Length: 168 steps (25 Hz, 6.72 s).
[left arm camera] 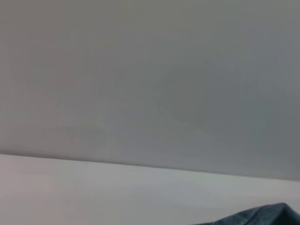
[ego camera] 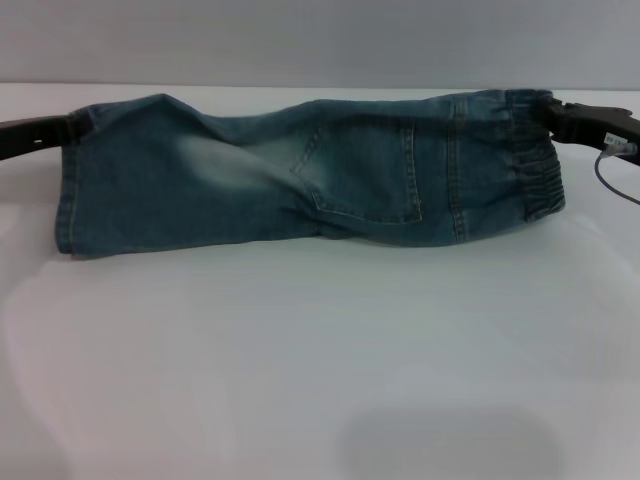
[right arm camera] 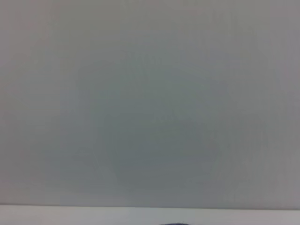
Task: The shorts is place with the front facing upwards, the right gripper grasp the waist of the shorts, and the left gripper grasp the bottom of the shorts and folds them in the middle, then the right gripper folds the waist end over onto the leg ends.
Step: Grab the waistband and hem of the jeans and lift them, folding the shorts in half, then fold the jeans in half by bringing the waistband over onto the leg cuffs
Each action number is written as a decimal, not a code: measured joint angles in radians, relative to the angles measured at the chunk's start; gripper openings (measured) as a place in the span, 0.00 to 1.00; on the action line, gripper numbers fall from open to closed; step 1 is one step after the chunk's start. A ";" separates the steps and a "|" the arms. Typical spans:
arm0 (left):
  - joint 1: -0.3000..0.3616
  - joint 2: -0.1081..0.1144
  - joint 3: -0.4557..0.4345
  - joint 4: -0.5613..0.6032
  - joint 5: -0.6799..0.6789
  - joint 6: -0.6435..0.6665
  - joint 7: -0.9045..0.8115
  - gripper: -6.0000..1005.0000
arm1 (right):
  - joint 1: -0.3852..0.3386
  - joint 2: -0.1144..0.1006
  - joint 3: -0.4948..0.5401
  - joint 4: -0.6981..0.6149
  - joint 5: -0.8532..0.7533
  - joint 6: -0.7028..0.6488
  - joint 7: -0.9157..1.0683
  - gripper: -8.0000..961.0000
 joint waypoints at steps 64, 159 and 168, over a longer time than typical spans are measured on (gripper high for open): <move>0.194 -0.048 0.030 -0.389 -1.002 0.619 1.069 0.80 | 0.176 -0.115 -0.217 -0.300 -0.840 -0.425 0.639 0.55; 0.039 -0.060 0.065 -0.609 -0.994 0.403 1.418 0.80 | 0.083 -0.035 -0.185 -0.778 -0.610 -0.916 0.611 0.08; -0.090 -0.067 0.111 -0.700 -0.993 0.254 1.465 0.80 | 0.074 -0.049 -0.112 -0.890 -0.556 -1.102 0.605 0.08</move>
